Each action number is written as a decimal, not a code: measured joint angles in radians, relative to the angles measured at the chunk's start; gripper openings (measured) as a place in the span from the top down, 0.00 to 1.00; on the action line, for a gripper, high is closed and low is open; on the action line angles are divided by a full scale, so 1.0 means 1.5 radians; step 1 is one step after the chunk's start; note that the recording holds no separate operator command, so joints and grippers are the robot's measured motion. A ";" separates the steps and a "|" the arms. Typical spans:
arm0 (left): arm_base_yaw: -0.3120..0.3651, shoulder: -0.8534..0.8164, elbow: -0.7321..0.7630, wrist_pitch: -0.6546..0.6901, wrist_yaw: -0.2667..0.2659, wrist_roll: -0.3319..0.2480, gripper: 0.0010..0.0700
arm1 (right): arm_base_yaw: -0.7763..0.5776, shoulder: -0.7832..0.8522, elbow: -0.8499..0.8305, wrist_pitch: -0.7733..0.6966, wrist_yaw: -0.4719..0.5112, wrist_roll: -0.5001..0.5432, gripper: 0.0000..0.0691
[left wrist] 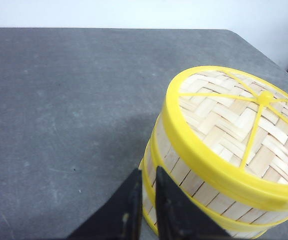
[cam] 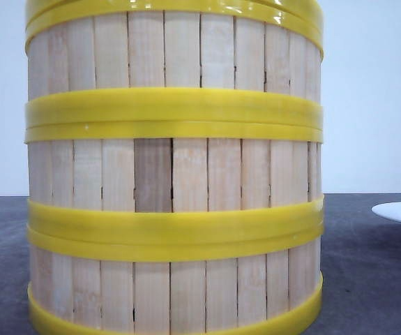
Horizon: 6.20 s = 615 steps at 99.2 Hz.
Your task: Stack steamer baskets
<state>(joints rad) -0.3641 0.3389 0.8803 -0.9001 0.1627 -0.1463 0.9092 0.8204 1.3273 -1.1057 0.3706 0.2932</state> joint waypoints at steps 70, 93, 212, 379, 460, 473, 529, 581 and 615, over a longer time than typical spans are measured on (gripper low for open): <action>0.000 0.000 0.000 -0.001 -0.002 0.001 0.98 | 0.000 0.000 0.000 0.002 0.000 0.000 0.99; 0.051 -0.001 -0.012 0.023 -0.060 0.021 0.98 | 0.000 0.000 0.000 0.002 0.000 0.000 0.99; 0.215 -0.222 -0.560 0.469 -0.182 0.086 0.98 | 0.000 0.000 0.000 0.002 0.000 0.000 0.99; 0.215 -0.224 -0.565 0.480 -0.179 0.085 0.98 | -0.299 -0.019 -0.029 0.302 -0.092 -0.283 0.99; 0.215 -0.223 -0.565 0.481 -0.179 0.085 0.98 | -0.607 -0.459 -0.788 0.621 -0.177 -0.195 0.99; 0.215 -0.223 -0.565 0.480 -0.179 0.085 0.98 | -0.608 -0.495 -0.826 0.622 -0.177 -0.192 0.99; 0.215 -0.223 -0.565 0.481 -0.179 0.085 0.98 | -0.608 -0.544 -0.875 0.661 -0.183 -0.178 0.99; 0.215 -0.223 -0.565 0.480 -0.179 0.085 0.98 | -0.608 -0.544 -0.875 0.669 -0.182 -0.157 0.99; 0.215 -0.223 -0.565 0.480 -0.179 0.085 0.98 | -0.608 -0.544 -0.875 0.669 -0.182 -0.157 0.99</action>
<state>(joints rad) -0.0414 0.0040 0.0330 -0.1795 -0.1055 -0.0181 -0.0021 0.0036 0.0143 -0.1017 0.0971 0.0574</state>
